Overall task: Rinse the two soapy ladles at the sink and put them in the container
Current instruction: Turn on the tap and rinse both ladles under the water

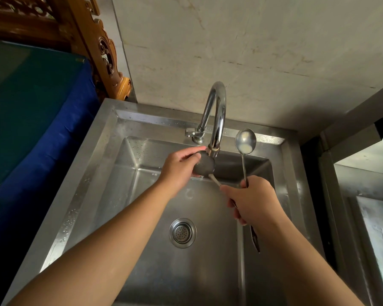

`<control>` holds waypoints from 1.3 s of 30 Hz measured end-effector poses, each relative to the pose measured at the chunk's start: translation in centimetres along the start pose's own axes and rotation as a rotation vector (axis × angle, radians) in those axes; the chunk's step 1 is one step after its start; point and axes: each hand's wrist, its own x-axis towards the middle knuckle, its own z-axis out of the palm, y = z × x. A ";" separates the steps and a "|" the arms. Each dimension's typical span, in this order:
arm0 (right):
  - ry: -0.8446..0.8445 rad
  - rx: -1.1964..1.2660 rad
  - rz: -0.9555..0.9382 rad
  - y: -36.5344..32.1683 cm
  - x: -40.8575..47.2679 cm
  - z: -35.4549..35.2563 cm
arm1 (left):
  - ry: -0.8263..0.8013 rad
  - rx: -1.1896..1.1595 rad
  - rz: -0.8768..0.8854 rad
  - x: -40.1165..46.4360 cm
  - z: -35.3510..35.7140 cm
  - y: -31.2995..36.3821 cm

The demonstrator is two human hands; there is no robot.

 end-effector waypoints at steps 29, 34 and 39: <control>0.024 -0.036 -0.006 0.3 -0.7 0.0 | -0.115 -0.265 -0.172 -0.8 -0.4 0.3; 0.003 -0.020 0.013 0.4 -1.0 0.6 | -0.217 -0.447 -0.242 -1.7 -1.2 -1.2; -0.017 -0.053 0.031 0.6 -1.5 1.1 | -0.138 -0.371 -0.270 -2.3 -0.8 -2.4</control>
